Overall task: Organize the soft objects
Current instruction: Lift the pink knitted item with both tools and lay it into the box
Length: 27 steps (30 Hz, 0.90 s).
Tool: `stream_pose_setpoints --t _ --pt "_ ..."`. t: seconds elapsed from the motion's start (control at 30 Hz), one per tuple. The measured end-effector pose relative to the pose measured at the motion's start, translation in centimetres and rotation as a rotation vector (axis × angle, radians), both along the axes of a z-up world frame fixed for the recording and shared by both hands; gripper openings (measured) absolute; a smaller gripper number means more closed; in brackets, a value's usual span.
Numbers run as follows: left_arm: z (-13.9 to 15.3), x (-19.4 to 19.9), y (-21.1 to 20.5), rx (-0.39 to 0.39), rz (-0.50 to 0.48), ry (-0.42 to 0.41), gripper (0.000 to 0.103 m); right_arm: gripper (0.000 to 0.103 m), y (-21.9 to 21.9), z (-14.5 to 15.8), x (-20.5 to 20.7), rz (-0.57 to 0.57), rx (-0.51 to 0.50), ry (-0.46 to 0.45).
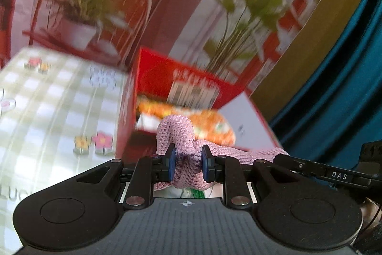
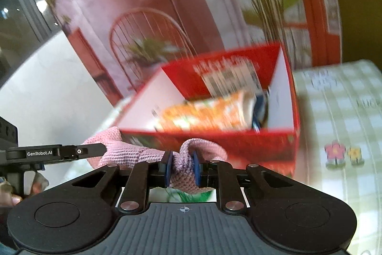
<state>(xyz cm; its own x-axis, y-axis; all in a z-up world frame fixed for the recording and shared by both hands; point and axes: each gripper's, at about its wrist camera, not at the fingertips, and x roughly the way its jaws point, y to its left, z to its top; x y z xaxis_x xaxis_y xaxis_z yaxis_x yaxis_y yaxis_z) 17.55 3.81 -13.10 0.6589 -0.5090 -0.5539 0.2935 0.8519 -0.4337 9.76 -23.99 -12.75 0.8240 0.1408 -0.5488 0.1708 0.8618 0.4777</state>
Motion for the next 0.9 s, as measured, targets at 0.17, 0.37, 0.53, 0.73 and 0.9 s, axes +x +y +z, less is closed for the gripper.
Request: stream_pose_setpoints --t 0.17,0.37,0.53,0.73,0.9 --pt "2.6 0.9 -0.9 0.017 -0.011 -0.073 0.023 0.015 -1.2 2.8 1.4 0.000 -0.040 -0.056" --pt "3.0 4.6 -3.8 0.111 -0.086 -0.076 0.023 0.015 -3.1 4.5 4.6 0.006 -0.162 -0.051" --pt "0.4 8.7 -6.2 0.214 -0.162 0.025 0.023 0.014 -4.4 2.5 7.8 0.036 -0.196 0.069" --pt "-2.2 11.3 -8.3 0.344 -0.223 0.092 0.023 0.014 -4.8 -1.5 11.1 0.099 -0.193 0.250" --pt "-3.8 12.9 -9.3 0.421 -0.236 0.134 0.023 0.014 -5.0 -3.9 13.1 0.103 -0.194 0.339"
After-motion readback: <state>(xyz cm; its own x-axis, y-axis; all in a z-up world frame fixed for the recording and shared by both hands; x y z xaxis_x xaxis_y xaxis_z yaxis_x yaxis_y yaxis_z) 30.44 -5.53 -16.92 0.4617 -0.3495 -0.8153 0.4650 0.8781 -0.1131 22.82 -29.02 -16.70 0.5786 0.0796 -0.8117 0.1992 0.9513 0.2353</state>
